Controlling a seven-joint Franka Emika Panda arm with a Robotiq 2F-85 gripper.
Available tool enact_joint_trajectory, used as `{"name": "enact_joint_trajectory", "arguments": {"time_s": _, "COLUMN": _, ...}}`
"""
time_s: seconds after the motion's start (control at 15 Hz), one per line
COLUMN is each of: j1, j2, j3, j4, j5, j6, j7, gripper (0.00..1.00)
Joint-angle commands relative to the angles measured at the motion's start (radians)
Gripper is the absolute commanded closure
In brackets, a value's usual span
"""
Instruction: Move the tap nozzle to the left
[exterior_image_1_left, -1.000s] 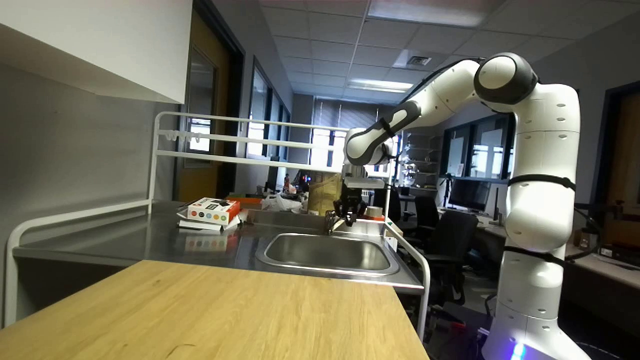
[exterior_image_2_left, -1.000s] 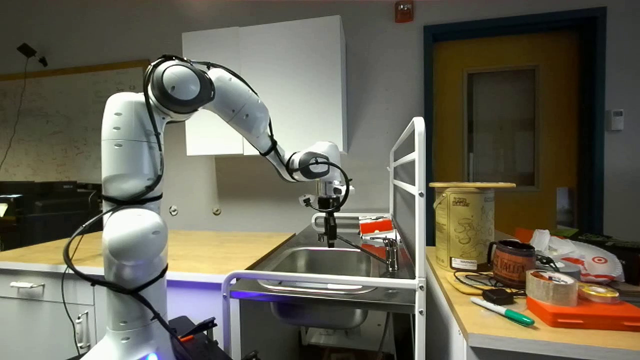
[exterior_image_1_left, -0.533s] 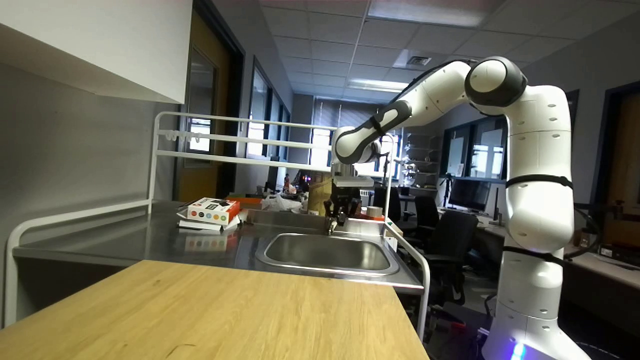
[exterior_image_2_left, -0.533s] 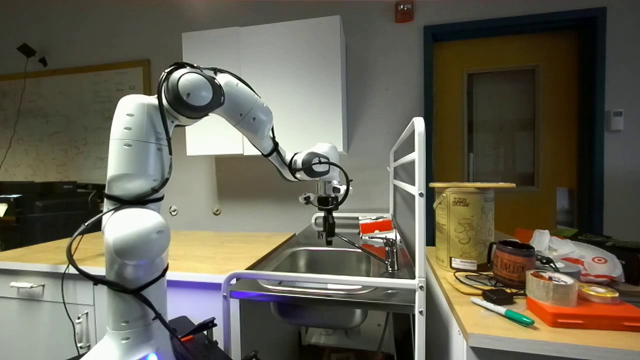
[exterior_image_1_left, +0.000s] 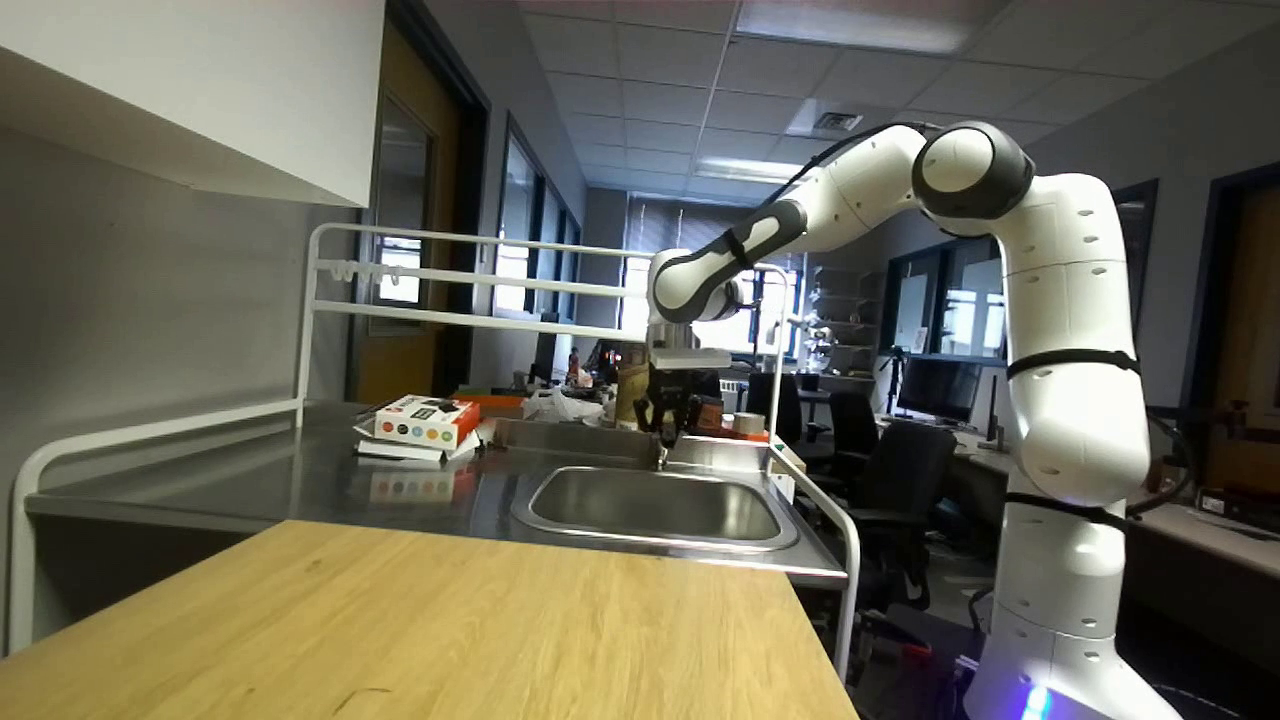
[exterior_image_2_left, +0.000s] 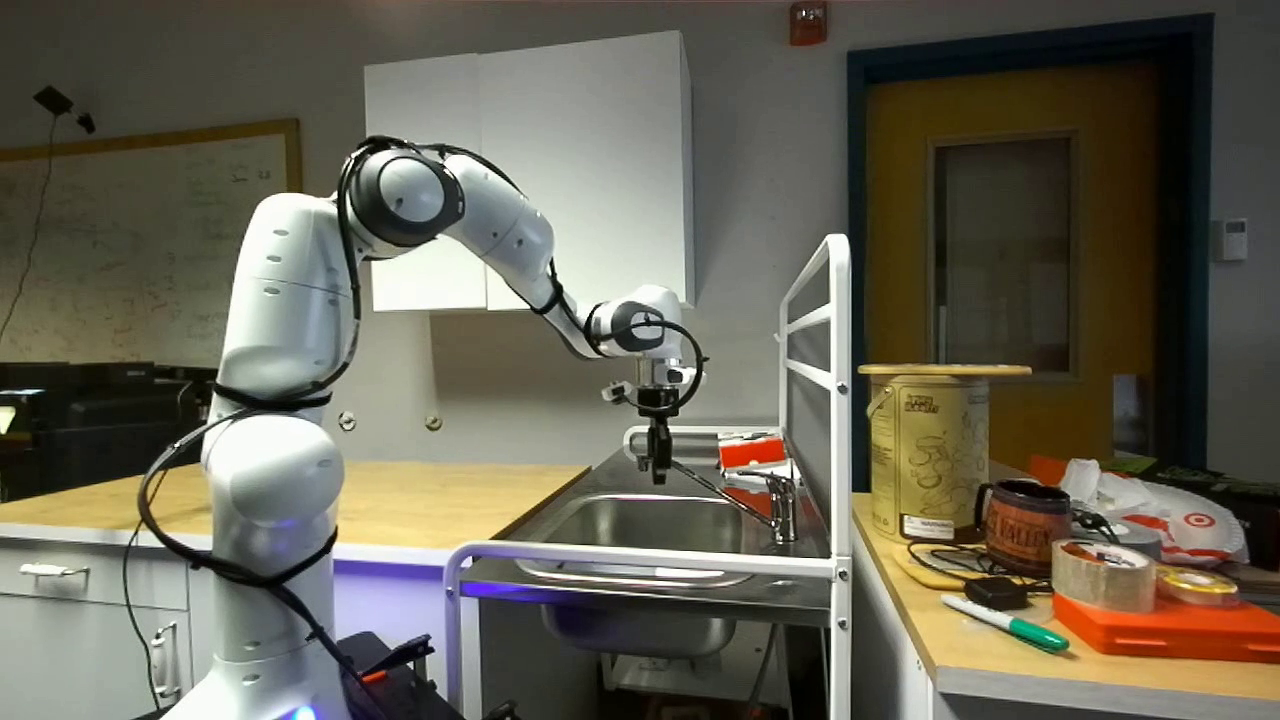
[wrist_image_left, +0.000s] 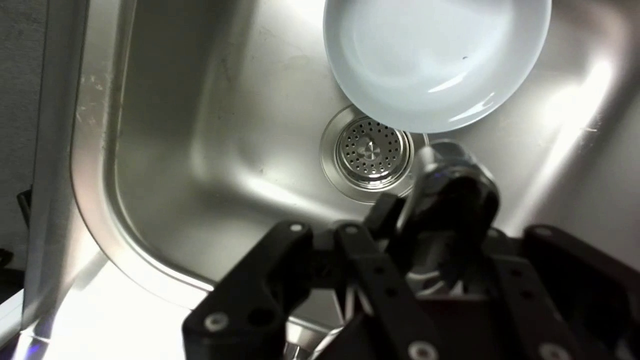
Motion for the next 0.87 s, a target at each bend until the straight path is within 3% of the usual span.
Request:
{"name": "enact_joint_trajectory", "arguments": {"time_s": 0.0, "j1": 0.012, "j2": 0.023, "j3": -0.003, "j4": 0.055, "j5": 0.001, "j6": -0.037, "j7": 0.010, "gripper": 0.65}}
{"name": "enact_joint_trajectory", "arguments": {"time_s": 0.13, "j1": 0.016, "j2": 0.030, "j3": -0.004, "j4": 0.067, "j5": -0.017, "j6": -0.071, "j7": 0.009, "gripper": 0.58}}
{"name": "enact_joint_trajectory", "arguments": {"time_s": 0.2, "j1": 0.010, "j2": 0.012, "j3": -0.006, "j4": 0.024, "j5": 0.001, "j6": -0.028, "j7": -0.001, "gripper": 0.49}}
{"name": "enact_joint_trajectory", "arguments": {"time_s": 0.27, "j1": 0.011, "j2": 0.013, "j3": -0.006, "j4": 0.024, "j5": 0.001, "j6": -0.029, "j7": -0.001, "gripper": 0.67}}
{"name": "enact_joint_trajectory", "arguments": {"time_s": 0.4, "j1": 0.011, "j2": 0.014, "j3": -0.007, "j4": 0.022, "j5": 0.001, "j6": -0.028, "j7": -0.001, "gripper": 0.51}}
{"name": "enact_joint_trajectory", "arguments": {"time_s": 0.8, "j1": 0.011, "j2": 0.016, "j3": -0.007, "j4": 0.022, "j5": 0.001, "j6": -0.028, "j7": -0.001, "gripper": 0.49}}
